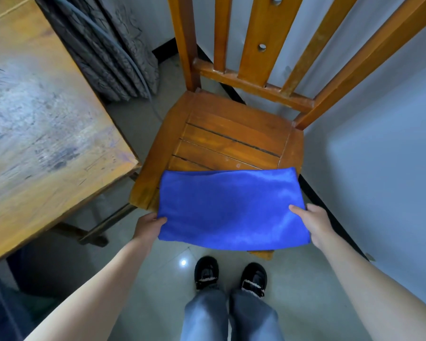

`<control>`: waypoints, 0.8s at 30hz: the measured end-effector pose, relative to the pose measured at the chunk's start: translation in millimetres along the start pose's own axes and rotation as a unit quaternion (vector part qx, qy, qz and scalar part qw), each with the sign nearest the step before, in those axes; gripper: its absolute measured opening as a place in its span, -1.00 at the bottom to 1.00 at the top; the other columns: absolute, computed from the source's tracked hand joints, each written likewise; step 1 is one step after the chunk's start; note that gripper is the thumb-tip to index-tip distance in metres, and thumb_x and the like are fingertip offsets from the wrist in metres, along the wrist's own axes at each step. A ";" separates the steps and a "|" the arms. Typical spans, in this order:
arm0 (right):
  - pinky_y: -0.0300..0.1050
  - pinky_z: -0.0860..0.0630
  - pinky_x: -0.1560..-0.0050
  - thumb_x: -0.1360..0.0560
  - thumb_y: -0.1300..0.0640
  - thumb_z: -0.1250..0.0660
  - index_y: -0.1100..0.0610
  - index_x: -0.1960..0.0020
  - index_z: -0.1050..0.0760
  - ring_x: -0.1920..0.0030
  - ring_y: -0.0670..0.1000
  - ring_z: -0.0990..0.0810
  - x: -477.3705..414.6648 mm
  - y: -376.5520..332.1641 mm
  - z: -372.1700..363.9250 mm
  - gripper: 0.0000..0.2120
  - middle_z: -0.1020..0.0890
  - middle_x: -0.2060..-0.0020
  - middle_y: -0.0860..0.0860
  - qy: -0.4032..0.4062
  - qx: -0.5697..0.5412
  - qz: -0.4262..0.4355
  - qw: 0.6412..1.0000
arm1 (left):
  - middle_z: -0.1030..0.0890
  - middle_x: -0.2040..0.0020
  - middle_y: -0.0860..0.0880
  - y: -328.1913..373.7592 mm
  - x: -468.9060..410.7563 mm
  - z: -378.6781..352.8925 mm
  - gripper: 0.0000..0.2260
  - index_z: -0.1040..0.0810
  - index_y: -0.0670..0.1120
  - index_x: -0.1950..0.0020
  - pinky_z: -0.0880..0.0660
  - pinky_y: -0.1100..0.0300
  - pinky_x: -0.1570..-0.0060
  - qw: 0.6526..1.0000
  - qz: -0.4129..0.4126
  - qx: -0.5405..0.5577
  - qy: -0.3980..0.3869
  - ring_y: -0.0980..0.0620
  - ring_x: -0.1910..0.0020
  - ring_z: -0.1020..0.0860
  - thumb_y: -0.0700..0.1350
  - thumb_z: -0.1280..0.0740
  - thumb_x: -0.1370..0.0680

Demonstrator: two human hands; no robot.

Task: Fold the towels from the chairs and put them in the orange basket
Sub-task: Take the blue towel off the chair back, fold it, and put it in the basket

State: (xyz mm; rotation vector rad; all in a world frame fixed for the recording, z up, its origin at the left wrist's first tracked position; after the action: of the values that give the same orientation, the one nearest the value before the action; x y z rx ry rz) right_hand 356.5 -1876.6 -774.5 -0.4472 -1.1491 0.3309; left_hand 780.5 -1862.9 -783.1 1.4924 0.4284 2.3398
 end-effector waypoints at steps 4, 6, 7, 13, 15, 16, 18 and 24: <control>-0.13 -0.34 0.29 -0.52 0.15 -0.30 0.18 0.20 -0.37 0.20 0.05 -0.43 -1.4 -50.2 19.3 -0.82 -0.48 0.20 0.15 0.062 0.015 0.107 0.992 | -0.56 0.01 -0.07 40.8 9.6 -10.0 -0.86 -0.47 -0.05 0.17 -0.48 -0.08 -0.14 0.998 -0.053 0.025 -0.014 -0.07 0.02 -0.52 -0.19 -0.23 -0.59; -0.09 -0.36 0.23 -0.54 0.14 -0.27 0.17 0.07 -0.38 0.13 0.05 -0.43 -4.5 -64.6 32.9 -0.89 -0.46 0.14 0.12 0.104 0.040 0.143 0.983 | -0.55 0.04 -0.04 53.2 14.1 -17.2 -0.89 -0.46 -0.06 0.13 -0.47 -0.06 -0.14 0.997 -0.067 0.025 -0.016 -0.06 0.01 -0.51 -0.16 -0.22 -0.59; -0.04 -0.42 0.12 -0.54 0.14 -0.26 0.18 0.01 -0.40 0.09 0.06 -0.45 -7.4 -64.1 38.8 -0.89 -0.47 0.10 0.11 0.118 0.052 0.141 0.982 | -0.53 0.02 -0.05 54.7 16.3 -21.4 -0.94 -0.47 -0.09 0.06 -0.47 -0.02 -0.12 0.998 -0.065 0.016 -0.017 -0.07 -0.01 -0.51 -0.15 -0.22 -0.59; -0.04 -0.51 0.07 -0.50 0.29 -0.28 0.23 -0.12 -0.48 -0.03 0.14 -0.56 -28.0 -7.4 34.7 -0.80 -0.57 -0.07 0.13 0.043 0.046 0.015 0.998 | -0.53 -0.21 -0.07 21.9 17.3 -36.2 -0.67 -0.42 -0.12 -0.29 -0.42 0.10 0.05 0.995 -0.021 -0.089 -0.043 -0.12 -0.17 -0.51 -0.19 -0.28 -0.52; -0.13 -0.44 0.20 -0.48 0.33 -0.27 0.23 -0.07 -0.48 0.05 0.11 -0.53 -24.4 -0.6 38.0 -0.83 -0.56 0.01 0.12 0.064 0.043 0.011 0.997 | -0.49 -0.29 -0.06 21.2 18.3 -35.2 -0.56 -0.33 -0.09 -0.38 -0.46 0.06 -0.05 0.992 -0.040 -0.118 -0.032 -0.11 -0.22 -0.49 -0.21 -0.29 -0.51; -0.12 -0.42 0.19 -0.47 0.35 -0.26 0.27 -0.02 -0.50 0.09 0.08 -0.50 -22.2 -0.3 42.0 -0.86 -0.56 0.07 0.13 0.090 0.047 0.019 0.995 | -0.44 -0.34 -0.07 24.5 20.7 -33.5 -0.52 -0.28 -0.07 -0.42 -0.46 0.03 -0.13 0.985 -0.069 -0.154 -0.019 -0.10 -0.26 -0.45 -0.21 -0.29 -0.52; -0.11 -0.37 0.18 -0.43 0.35 -0.26 0.37 0.02 -0.53 0.18 0.04 -0.46 -9.6 -11.2 48.6 -0.83 -0.53 0.20 0.12 0.153 0.076 0.056 0.984 | -0.26 -0.47 -0.03 38.7 33.7 -34.3 -0.50 -0.19 -0.01 -0.47 -0.34 0.01 -0.29 0.928 -0.175 -0.328 0.002 -0.09 -0.41 -0.28 -0.14 -0.25 -0.56; -0.19 -0.29 0.16 -0.45 0.27 -0.28 0.18 0.05 -0.48 0.15 0.06 -0.46 80.4 -86.4 -5.8 -0.91 -0.51 0.19 0.04 0.170 0.122 0.202 0.957 | 0.00 -0.56 0.02 28.2 49.1 -62.9 -0.56 -0.15 -0.03 -0.51 -0.15 0.11 -0.44 0.784 -0.253 -0.554 -0.118 0.01 -0.54 0.00 -0.11 -0.08 -0.62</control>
State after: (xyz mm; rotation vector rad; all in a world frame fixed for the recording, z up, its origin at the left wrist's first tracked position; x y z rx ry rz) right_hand 394.3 -1914.4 -669.1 -0.4980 -0.6630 0.7154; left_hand 700.5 -1871.7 -756.8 0.8592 -0.5109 1.4206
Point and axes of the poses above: each hand's wrist, its own x-axis away from the middle knuckle, its own z-axis out of the back of the hand, y = z × x, the point moved 9 cm from there along -x, towards the middle knuckle
